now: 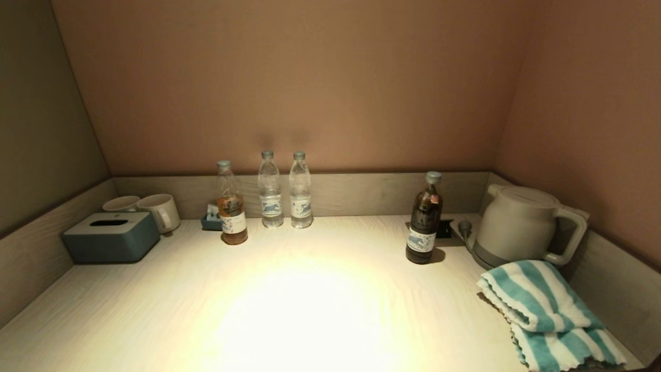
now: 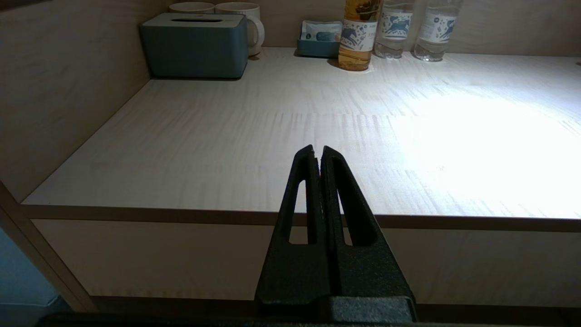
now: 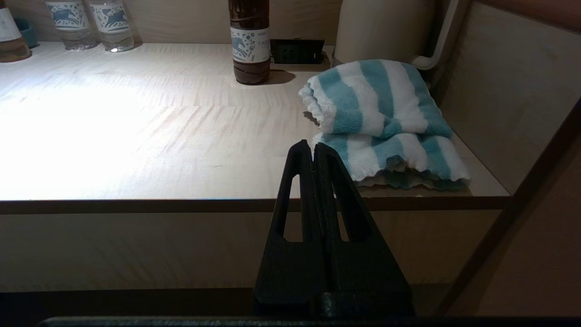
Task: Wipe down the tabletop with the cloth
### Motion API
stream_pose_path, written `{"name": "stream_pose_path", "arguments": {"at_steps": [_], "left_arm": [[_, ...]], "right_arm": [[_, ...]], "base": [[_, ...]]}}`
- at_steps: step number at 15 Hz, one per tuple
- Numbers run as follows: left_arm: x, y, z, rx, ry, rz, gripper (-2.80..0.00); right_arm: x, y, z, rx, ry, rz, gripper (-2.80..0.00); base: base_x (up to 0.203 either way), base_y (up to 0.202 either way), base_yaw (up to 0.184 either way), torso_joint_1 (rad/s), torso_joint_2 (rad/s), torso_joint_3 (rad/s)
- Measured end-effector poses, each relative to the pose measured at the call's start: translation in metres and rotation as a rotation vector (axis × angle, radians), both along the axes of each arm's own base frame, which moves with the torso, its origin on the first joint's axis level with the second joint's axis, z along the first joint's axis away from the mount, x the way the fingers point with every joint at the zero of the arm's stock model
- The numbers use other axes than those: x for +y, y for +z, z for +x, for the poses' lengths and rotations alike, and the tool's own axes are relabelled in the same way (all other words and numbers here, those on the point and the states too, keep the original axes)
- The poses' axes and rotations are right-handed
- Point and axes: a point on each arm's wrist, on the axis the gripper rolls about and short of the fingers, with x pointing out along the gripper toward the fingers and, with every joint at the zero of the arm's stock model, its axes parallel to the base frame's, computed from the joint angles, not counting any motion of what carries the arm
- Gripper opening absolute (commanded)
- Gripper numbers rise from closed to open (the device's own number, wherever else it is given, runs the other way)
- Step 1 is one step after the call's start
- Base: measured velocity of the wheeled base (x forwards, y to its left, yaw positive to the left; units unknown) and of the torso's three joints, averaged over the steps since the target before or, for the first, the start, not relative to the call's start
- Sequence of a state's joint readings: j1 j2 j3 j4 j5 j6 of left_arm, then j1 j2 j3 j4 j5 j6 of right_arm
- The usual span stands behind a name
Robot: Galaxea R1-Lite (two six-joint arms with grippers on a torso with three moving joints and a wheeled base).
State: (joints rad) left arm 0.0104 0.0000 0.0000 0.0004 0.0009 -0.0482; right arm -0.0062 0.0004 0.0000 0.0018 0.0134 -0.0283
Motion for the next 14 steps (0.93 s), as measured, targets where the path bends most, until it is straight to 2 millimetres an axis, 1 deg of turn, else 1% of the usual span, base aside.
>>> {"name": "stream_pose_path", "arguments": {"at_steps": [14], "left_arm": [[0.0000, 0.0000, 0.0000, 0.000, 0.001, 0.000, -2.80]], "right_arm": [[0.0000, 0.0000, 0.0000, 0.000, 0.001, 0.000, -2.80]], "base": [[0.000, 0.000, 0.000, 0.000, 0.00, 0.000]]}}
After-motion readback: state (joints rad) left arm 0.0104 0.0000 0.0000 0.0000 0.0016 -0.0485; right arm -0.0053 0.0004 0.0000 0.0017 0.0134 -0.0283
